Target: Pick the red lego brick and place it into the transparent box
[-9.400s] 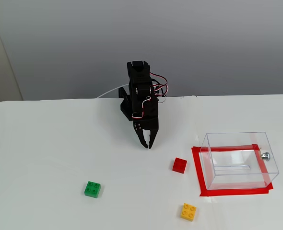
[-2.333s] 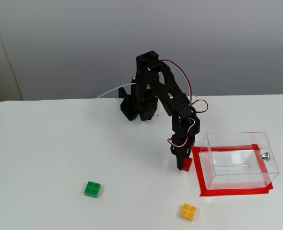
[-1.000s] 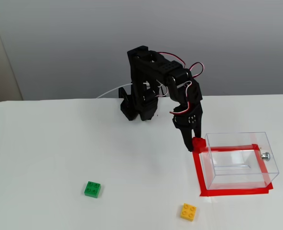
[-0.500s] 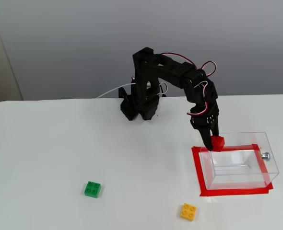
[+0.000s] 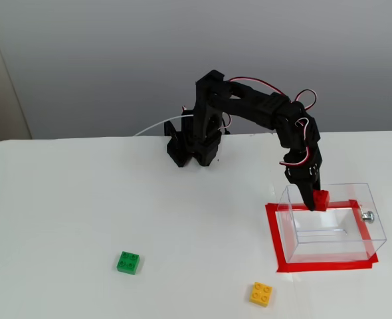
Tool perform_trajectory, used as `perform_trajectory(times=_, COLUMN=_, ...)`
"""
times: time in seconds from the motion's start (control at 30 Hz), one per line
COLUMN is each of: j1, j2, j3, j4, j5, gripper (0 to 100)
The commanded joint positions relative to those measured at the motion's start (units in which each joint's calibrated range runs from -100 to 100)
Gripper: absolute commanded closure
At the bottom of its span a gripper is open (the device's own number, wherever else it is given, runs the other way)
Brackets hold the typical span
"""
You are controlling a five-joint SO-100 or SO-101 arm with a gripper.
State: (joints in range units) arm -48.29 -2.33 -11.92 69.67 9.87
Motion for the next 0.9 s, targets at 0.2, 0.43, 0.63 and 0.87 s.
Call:
perform_trajectory(times=0.2, j1=-3.3, j2=5.2, j3=-7.3, j4=-0.6, j5=-1.0, gripper=90)
perform_trajectory(times=0.43, j1=-5.7, j2=12.0, j3=-14.3, j4=-0.6, j5=-1.4, gripper=90)
perform_trajectory(times=0.63, j1=-7.3, j2=14.3, j3=-16.2, j4=-0.4, j5=-1.4, gripper=90)
perform_trajectory(times=0.87, j1=-7.3, j2=14.5, j3=-16.0, j4=0.0, j5=-1.4, gripper=89)
